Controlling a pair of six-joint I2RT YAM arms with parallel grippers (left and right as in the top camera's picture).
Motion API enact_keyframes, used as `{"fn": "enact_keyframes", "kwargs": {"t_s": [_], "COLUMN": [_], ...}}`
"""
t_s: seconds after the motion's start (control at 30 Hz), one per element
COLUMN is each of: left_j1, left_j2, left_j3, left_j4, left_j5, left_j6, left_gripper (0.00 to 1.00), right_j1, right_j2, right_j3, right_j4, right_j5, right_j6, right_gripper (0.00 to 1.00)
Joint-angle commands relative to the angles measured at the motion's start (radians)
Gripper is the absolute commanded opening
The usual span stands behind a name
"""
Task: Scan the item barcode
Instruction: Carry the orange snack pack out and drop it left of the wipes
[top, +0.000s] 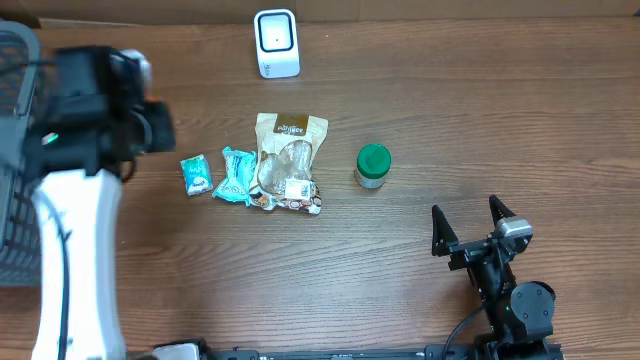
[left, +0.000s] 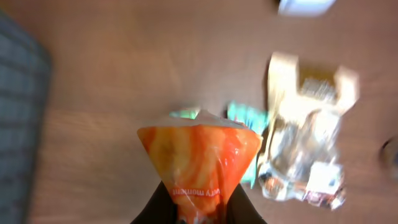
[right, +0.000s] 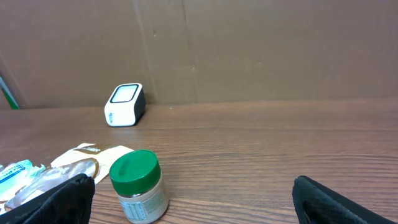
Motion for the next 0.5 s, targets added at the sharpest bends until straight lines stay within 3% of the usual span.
{"fn": "enact_keyframes", "kwargs": {"t_s": [0.0,0.3,0.47], "left_j1": [-0.022,-0.036,-0.029], "left_j2": [0.067,0.171,0.172], "left_j3": [-0.113,-0.285,-0.288], "left_j4": [0.019,0.164,0.219], "left_j5": [0.012,0.039,-0.085], "left_j6": [-0.063,-0.121,-0.122], "left_gripper": [0.05,0.05,0.04], "right_j1": [0.002,0.002,0.002], "right_j2": [-0.01,-0.01,-0.01], "right_j3": [-0.011,-0.011,-0.011], "right_j4": [0.003,0.003,0.003], "right_j5": [-0.005,-0.005,-0.005], "right_j6": [0.006,0.006,0.006], "right_gripper": [1.0,1.0,1.0]}}
